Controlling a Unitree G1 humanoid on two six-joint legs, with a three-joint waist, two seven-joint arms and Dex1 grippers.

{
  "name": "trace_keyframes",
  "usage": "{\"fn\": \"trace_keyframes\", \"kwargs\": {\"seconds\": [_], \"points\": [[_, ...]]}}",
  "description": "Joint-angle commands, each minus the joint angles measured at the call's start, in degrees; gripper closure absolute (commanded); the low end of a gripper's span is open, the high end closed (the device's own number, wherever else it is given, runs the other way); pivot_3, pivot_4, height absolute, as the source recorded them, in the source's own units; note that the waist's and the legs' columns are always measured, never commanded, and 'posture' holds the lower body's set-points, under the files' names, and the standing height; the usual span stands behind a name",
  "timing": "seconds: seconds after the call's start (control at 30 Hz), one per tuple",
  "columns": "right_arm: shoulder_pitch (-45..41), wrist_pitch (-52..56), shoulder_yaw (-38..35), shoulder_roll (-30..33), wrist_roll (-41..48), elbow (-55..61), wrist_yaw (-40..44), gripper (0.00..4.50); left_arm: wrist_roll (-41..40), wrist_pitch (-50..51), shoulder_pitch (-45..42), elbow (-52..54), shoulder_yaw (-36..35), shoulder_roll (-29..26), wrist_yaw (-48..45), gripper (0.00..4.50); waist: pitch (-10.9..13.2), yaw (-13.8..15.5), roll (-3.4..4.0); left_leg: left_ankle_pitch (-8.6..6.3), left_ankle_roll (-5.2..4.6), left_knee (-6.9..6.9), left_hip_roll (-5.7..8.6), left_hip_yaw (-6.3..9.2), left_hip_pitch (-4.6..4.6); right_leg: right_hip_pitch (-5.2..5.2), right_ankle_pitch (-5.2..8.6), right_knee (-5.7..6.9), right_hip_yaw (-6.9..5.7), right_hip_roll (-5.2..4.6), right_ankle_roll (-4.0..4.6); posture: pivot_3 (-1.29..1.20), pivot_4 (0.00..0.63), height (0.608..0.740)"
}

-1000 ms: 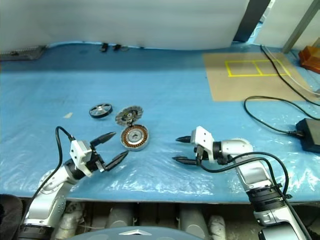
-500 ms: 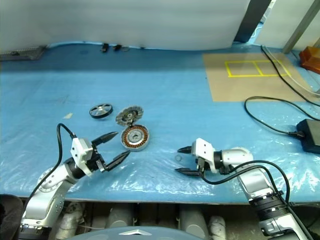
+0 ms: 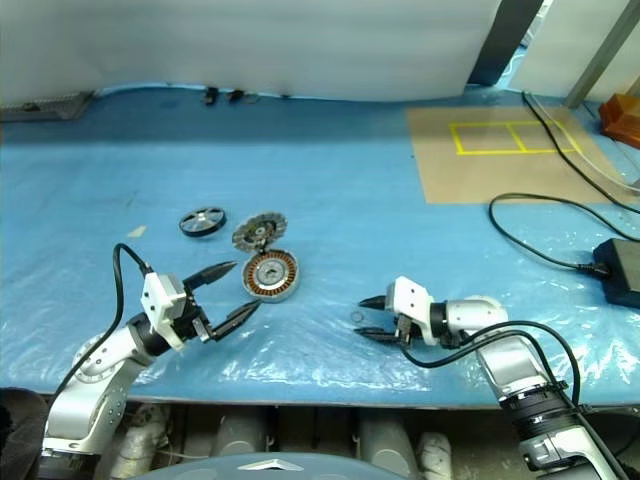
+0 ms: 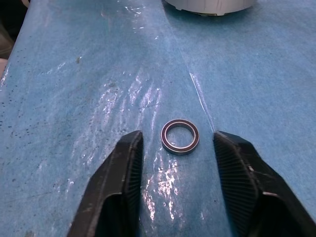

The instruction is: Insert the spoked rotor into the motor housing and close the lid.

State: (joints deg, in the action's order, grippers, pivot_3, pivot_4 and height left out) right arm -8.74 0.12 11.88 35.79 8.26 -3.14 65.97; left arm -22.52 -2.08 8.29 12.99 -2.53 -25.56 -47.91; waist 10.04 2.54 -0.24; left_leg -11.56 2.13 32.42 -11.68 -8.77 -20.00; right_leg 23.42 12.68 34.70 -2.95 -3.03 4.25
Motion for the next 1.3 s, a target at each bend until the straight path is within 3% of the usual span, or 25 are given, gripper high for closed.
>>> {"fn": "trace_keyframes", "kwargs": {"seconds": [0.03, 0.1, 0.33, 0.57, 0.87, 1.3], "points": [[-0.73, -0.96, 0.43, -0.26, -0.38, -0.74, -0.16, 3.42, -0.57, -0.21, -0.54, 2.11, -0.77, -0.52, 0.24, 0.00, 0.00, 0.00, 0.00, 0.00, 0.00, 0.00, 0.00, 0.00, 0.00, 0.00, 0.00, 0.00, 0.00, 0.00, 0.00, 0.00, 0.150, 0.740], [-0.93, -1.14, 0.55, -0.39, -0.44, -0.94, -0.28, 3.84, -0.57, -0.19, -0.59, 2.20, -0.82, -0.55, 0.34, 0.00, 0.00, 0.00, 0.00, 0.00, 0.00, 0.00, 0.00, 0.00, 0.00, 0.00, 0.00, 0.00, -0.01, 0.00, 0.00, 0.00, 0.150, 0.740], [-3.19, 0.98, 0.20, -3.23, 1.63, 1.11, -1.36, 3.84, -0.38, -0.84, -0.48, 2.11, -1.50, -0.60, 0.80, 0.00, 0.00, -0.08, 0.00, 0.00, 0.00, 0.00, -0.01, 0.00, 0.00, 0.00, 0.00, 0.01, -0.02, 0.00, 0.01, 0.00, 0.150, 0.740], [-16.01, 12.15, 0.55, -10.34, 5.27, 3.93, -4.21, 3.84, 0.08, -2.84, 1.89, 2.08, -3.63, 0.05, 2.79, 0.00, 0.00, -0.49, 0.01, 0.00, 0.00, 0.01, -0.03, 0.04, 0.03, 0.03, -0.01, 0.07, -0.02, 0.03, 0.03, 0.00, 0.150, 0.740], [-28.04, 24.18, 6.62, -15.40, 2.66, 0.55, -5.13, 3.84, 1.44, -6.01, 3.57, -0.21, -2.97, 1.85, 3.72, 0.00, 0.00, -0.01, 0.01, 0.00, 0.01, 0.00, 0.01, 0.01, -0.01, 0.10, -0.19, 0.02, -0.08, 0.01, 0.37, 0.00, 0.150, 0.740], [-32.06, 27.02, 13.51, -20.01, -1.95, -3.51, -7.00, 3.84, 2.84, -10.10, 3.04, -4.46, -2.54, 2.95, 3.64, 0.00, 0.00, -0.06, 0.01, 0.00, 0.04, 0.01, -0.01, 0.01, 0.02, 0.12, -0.20, 0.06, -0.07, 0.02, 0.38, 0.00, 0.150, 0.740]]}}
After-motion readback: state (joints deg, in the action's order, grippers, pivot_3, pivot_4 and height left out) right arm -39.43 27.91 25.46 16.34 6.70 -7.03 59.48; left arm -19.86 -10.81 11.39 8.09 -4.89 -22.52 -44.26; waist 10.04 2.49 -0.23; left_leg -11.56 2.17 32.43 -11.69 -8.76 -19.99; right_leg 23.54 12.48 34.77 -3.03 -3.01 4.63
